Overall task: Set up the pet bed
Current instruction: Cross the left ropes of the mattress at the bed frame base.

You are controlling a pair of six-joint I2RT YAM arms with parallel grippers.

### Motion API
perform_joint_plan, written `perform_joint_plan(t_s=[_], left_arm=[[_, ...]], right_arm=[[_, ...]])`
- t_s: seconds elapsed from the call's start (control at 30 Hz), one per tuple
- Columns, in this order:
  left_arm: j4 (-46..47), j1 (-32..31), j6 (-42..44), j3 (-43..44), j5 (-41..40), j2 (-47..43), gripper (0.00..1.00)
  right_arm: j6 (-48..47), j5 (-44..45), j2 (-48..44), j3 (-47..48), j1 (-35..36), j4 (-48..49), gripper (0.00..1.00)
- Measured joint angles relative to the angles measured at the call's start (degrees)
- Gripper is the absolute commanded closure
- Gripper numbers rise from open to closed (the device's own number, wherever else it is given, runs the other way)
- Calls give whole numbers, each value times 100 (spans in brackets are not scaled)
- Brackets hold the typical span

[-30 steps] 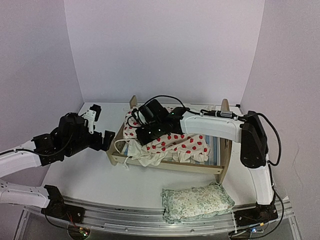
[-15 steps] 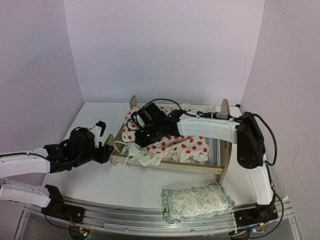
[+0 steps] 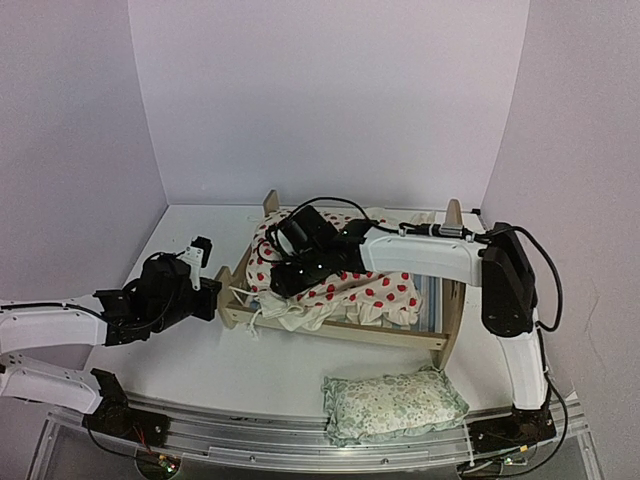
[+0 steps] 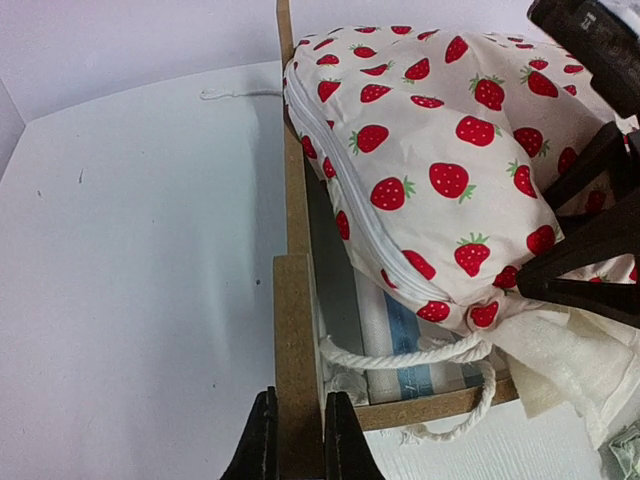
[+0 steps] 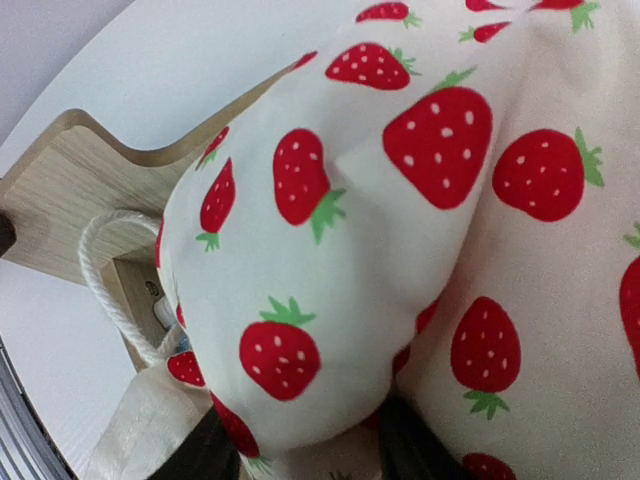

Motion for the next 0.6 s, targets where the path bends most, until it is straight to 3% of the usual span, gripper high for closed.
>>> perform_joint_plan(t_s=[0.23, 0.47, 0.6], left_arm=[[-79, 7, -37, 47, 68, -2, 100], [-541, 7, -121, 383, 135, 137, 100], [-608, 7, -139, 483, 167, 215, 100]], right_arm=[[10, 0, -647, -241, 30, -68, 21], [70, -47, -1516, -662, 159, -26, 21], [201, -57, -2030, -1392, 443, 215, 24]])
